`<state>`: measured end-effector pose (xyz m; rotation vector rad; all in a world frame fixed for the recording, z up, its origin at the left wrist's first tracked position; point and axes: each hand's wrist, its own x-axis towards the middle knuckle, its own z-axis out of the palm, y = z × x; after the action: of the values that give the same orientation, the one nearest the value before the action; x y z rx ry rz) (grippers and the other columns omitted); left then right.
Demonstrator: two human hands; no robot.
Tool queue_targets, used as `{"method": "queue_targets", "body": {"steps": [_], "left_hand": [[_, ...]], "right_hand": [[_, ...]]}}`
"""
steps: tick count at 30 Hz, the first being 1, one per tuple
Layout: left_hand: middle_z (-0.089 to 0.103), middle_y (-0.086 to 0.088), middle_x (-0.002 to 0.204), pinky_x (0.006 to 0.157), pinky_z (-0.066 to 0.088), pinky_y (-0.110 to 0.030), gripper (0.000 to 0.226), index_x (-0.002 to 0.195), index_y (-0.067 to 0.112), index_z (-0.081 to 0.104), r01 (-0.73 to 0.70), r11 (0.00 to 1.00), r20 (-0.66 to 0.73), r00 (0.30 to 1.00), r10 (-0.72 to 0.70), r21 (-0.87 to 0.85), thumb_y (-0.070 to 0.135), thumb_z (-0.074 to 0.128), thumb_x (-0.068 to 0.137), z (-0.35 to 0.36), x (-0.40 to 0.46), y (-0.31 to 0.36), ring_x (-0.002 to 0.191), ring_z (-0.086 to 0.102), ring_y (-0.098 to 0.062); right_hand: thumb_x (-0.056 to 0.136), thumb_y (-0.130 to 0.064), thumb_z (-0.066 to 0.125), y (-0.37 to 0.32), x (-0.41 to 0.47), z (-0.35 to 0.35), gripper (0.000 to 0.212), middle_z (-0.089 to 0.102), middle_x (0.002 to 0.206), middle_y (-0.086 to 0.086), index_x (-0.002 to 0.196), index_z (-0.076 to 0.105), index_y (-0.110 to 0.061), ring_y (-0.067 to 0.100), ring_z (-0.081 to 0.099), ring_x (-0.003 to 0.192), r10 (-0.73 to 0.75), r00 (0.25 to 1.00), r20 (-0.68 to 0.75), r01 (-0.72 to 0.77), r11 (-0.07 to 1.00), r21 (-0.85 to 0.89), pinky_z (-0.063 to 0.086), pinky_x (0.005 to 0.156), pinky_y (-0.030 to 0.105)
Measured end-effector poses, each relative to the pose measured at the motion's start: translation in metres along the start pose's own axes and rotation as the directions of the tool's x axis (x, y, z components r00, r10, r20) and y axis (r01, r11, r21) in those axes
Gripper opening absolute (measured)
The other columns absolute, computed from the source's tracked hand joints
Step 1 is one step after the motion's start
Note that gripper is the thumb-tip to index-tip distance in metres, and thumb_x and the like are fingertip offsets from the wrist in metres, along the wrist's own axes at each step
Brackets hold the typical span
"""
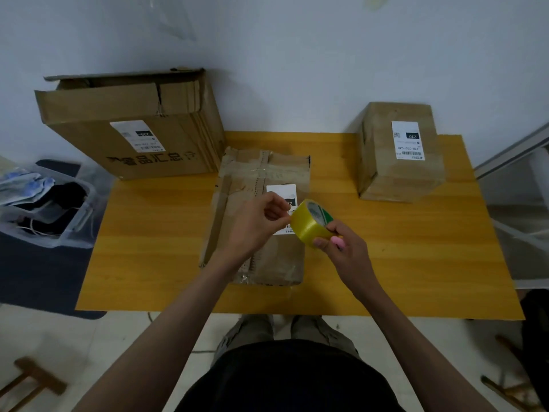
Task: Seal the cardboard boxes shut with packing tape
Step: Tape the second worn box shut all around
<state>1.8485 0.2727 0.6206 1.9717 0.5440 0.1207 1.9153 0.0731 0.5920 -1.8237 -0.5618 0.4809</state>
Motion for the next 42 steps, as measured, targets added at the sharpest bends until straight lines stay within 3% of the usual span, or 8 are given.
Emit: {"method": "queue_targets", "body": {"steps": [5, 12, 16, 21, 29, 35, 39, 42], "left_hand": [[0.069, -0.002, 0.078, 0.063, 0.051, -0.015, 0.027, 0.104, 0.005, 0.062, 0.104, 0.994, 0.188, 0.977, -0.098, -0.02, 0.0, 0.078, 0.082, 0.001, -0.003, 0.002, 0.065, 0.062, -0.002], [0.061, -0.002, 0.088, 0.072, 0.051, -0.021, 0.017, 0.105, 0.009, 0.064, 0.236, 0.963, 0.308, 0.933, -0.187, -0.132, 0.007, 0.071, 0.09, 0.009, -0.014, -0.004, 0.078, 0.058, -0.01], [0.062, 0.0, 0.088, 0.071, 0.053, -0.02, 0.028, 0.104, 0.015, 0.067, 0.284, 0.954, 0.293, 0.924, -0.247, -0.092, 0.015, 0.083, 0.081, 0.015, -0.018, -0.011, 0.079, 0.059, -0.01], [0.068, 0.002, 0.077, 0.074, 0.054, -0.028, 0.01, 0.09, 0.012, 0.075, 0.233, 0.963, 0.216, 0.942, -0.258, 0.134, 0.014, 0.081, 0.084, 0.022, -0.017, -0.012, 0.072, 0.061, -0.006], [0.062, 0.004, 0.069, 0.054, 0.042, -0.014, 0.016, 0.075, 0.014, 0.07, 0.376, 0.925, 0.331, 0.868, -0.371, 0.052, 0.018, 0.077, 0.089, 0.004, -0.021, -0.014, 0.063, 0.054, -0.005], [0.066, 0.003, 0.075, 0.063, 0.044, -0.02, 0.017, 0.073, 0.016, 0.07, 0.499, 0.863, 0.192, 0.841, -0.505, 0.084, 0.021, 0.08, 0.086, 0.016, -0.041, -0.027, 0.072, 0.058, -0.008], [0.069, 0.001, 0.079, 0.069, 0.048, -0.027, 0.016, 0.074, 0.014, 0.071, 0.553, 0.833, 0.021, 0.833, -0.553, 0.013, 0.022, 0.08, 0.085, 0.001, -0.05, -0.042, 0.079, 0.063, -0.013], [0.071, 0.003, 0.081, 0.07, 0.047, -0.025, 0.017, 0.07, 0.017, 0.073, 0.56, 0.824, -0.009, 0.828, -0.561, 0.091, 0.021, 0.08, 0.085, -0.007, -0.057, -0.053, 0.078, 0.063, -0.008]], "right_hand": [[0.084, -0.024, 0.072, 0.005, 0.002, -0.004, 0.015, 0.058, 0.079, -0.001, 0.084, 0.06, -0.016, 0.014, 0.052, 0.073, 0.03, 0.999, 0.044, -0.024, 0.992, -0.125, 0.037, 0.06, 0.022], [0.085, -0.022, 0.076, 0.005, 0.004, -0.006, 0.02, 0.059, 0.071, -0.008, 0.078, 0.059, -0.03, 0.004, 0.051, 0.065, 0.121, 0.992, 0.035, -0.113, 0.977, -0.183, 0.037, 0.057, 0.024], [0.085, -0.027, 0.077, 0.007, 0.004, -0.013, 0.016, 0.062, 0.07, -0.012, 0.076, 0.064, -0.03, 0.002, 0.053, 0.065, 0.186, 0.976, 0.11, -0.163, 0.968, -0.19, 0.04, 0.058, 0.024], [0.082, -0.029, 0.081, 0.0, 0.006, -0.014, 0.017, 0.061, 0.069, -0.012, 0.076, 0.065, -0.031, -0.002, 0.054, 0.064, 0.241, 0.95, 0.196, -0.195, 0.954, -0.227, 0.038, 0.055, 0.016], [0.095, -0.03, 0.067, 0.002, -0.001, -0.051, 0.034, 0.053, 0.068, -0.003, 0.118, 0.061, -0.005, 0.009, 0.033, 0.051, 0.405, 0.641, 0.652, -0.487, 0.871, -0.063, 0.024, 0.045, 0.023], [0.086, -0.033, 0.077, 0.007, 0.016, -0.049, 0.028, 0.046, 0.063, -0.002, 0.085, 0.06, -0.011, 0.009, 0.035, 0.046, 0.47, 0.627, 0.621, -0.426, 0.874, -0.232, 0.028, 0.041, 0.022], [0.08, -0.046, 0.081, 0.033, 0.023, -0.056, 0.045, 0.042, 0.063, 0.002, 0.069, 0.053, -0.012, 0.008, 0.036, 0.047, 0.483, 0.758, 0.437, -0.312, 0.858, -0.407, 0.03, 0.045, 0.024], [0.077, -0.046, 0.083, 0.053, 0.027, -0.067, 0.046, 0.043, 0.062, 0.003, 0.065, 0.052, -0.015, 0.012, 0.039, 0.05, 0.524, 0.742, 0.418, -0.342, 0.832, -0.437, 0.03, 0.049, 0.026]]}}
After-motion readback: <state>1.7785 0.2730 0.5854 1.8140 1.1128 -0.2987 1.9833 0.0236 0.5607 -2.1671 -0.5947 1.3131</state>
